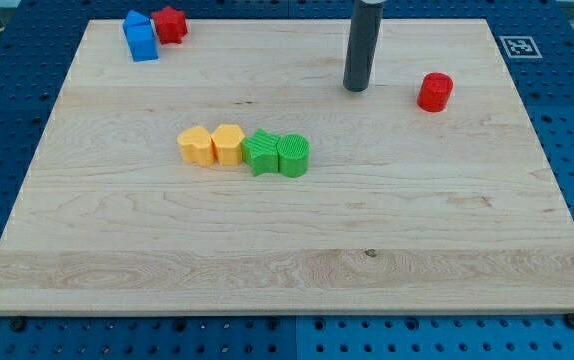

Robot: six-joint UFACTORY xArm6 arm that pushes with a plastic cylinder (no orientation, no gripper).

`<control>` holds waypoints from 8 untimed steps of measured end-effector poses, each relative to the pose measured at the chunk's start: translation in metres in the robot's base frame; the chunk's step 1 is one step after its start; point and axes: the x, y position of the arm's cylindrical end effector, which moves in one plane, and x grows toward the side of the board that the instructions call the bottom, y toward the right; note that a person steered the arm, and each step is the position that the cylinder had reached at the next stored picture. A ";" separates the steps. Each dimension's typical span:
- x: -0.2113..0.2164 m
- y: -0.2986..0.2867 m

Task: Place your hand above the red circle

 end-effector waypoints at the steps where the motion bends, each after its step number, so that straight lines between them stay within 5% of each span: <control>1: -0.012 0.005; 8: -0.036 0.115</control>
